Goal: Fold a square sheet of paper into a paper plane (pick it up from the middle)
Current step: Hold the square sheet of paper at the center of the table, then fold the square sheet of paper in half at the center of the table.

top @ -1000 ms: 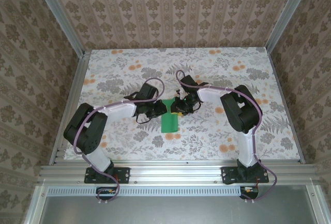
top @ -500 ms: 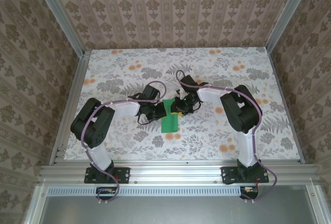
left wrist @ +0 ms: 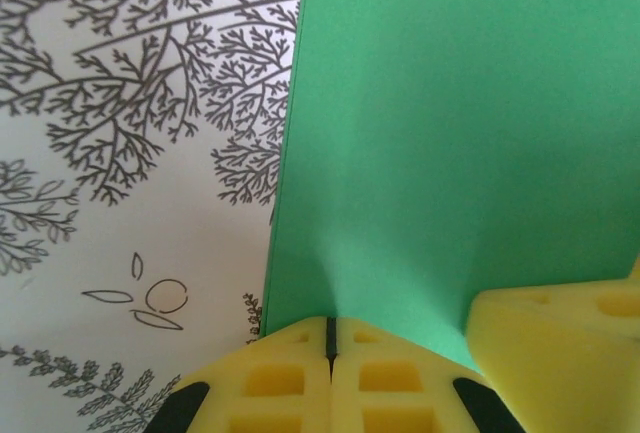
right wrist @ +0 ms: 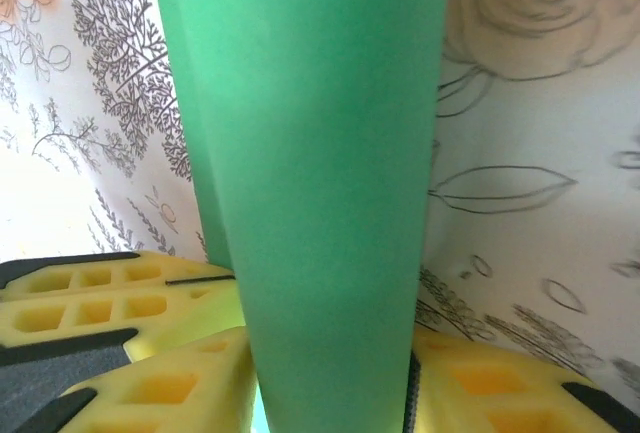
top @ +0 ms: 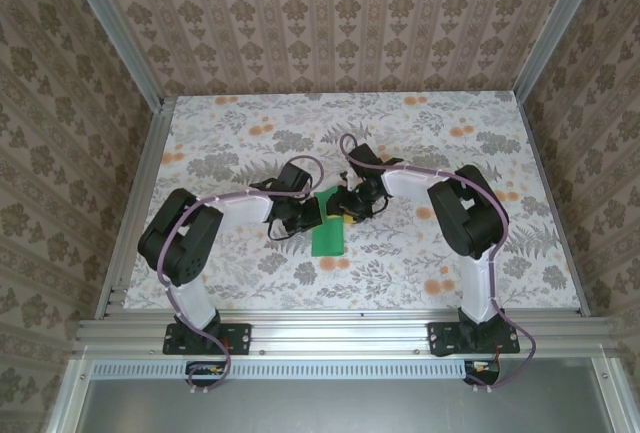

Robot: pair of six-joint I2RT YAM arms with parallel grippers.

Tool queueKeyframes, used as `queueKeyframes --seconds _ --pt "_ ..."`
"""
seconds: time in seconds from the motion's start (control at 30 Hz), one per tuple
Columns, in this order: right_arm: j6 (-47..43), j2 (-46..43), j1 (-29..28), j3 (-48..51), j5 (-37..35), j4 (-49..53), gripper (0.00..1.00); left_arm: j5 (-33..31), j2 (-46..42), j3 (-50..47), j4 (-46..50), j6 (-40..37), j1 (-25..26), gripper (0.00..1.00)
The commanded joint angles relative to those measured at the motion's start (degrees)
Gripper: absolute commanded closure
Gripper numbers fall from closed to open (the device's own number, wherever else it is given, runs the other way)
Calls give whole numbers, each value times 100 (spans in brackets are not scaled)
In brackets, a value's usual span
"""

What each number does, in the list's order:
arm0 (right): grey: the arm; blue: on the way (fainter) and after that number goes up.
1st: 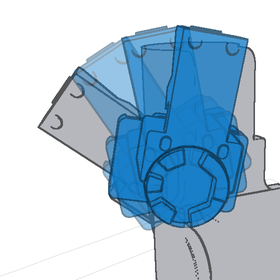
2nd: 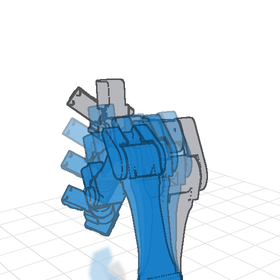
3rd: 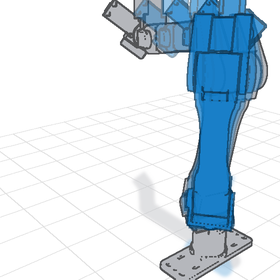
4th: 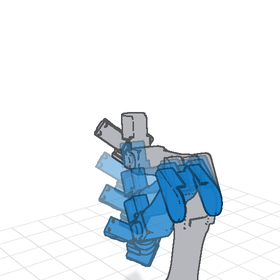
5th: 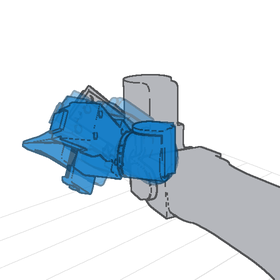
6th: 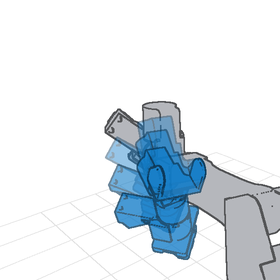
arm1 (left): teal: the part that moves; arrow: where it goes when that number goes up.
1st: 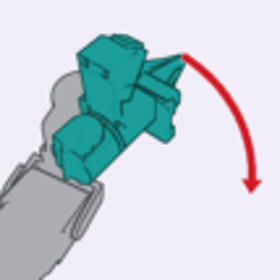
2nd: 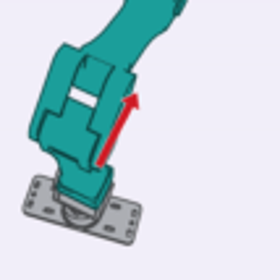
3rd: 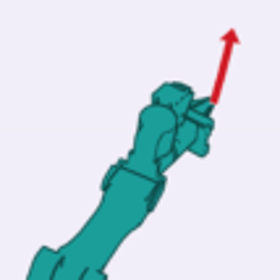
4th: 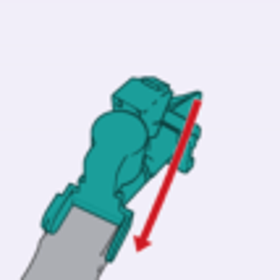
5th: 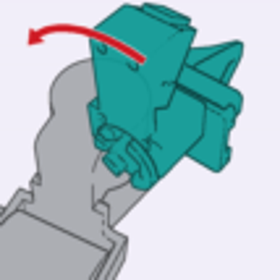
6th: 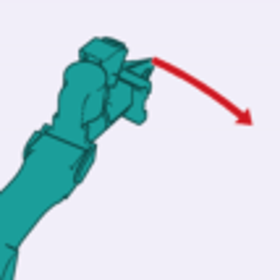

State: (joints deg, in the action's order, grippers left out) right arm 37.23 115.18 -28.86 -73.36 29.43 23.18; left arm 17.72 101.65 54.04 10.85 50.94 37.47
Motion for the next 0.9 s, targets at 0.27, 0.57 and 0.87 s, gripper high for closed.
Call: queueKeyframes --seconds 0.27,0.57,0.87 --pt "-286 -1043 -26 172 -847 496 68 -258 352 -25 532 -82 67 98" --pt "-76 -377 -418 -11 -235 137 82 -255 365 -60 505 -29 76 98" --pt "-92 -259 -195 408 -392 -59 83 -326 417 -79 574 -49 76 98"
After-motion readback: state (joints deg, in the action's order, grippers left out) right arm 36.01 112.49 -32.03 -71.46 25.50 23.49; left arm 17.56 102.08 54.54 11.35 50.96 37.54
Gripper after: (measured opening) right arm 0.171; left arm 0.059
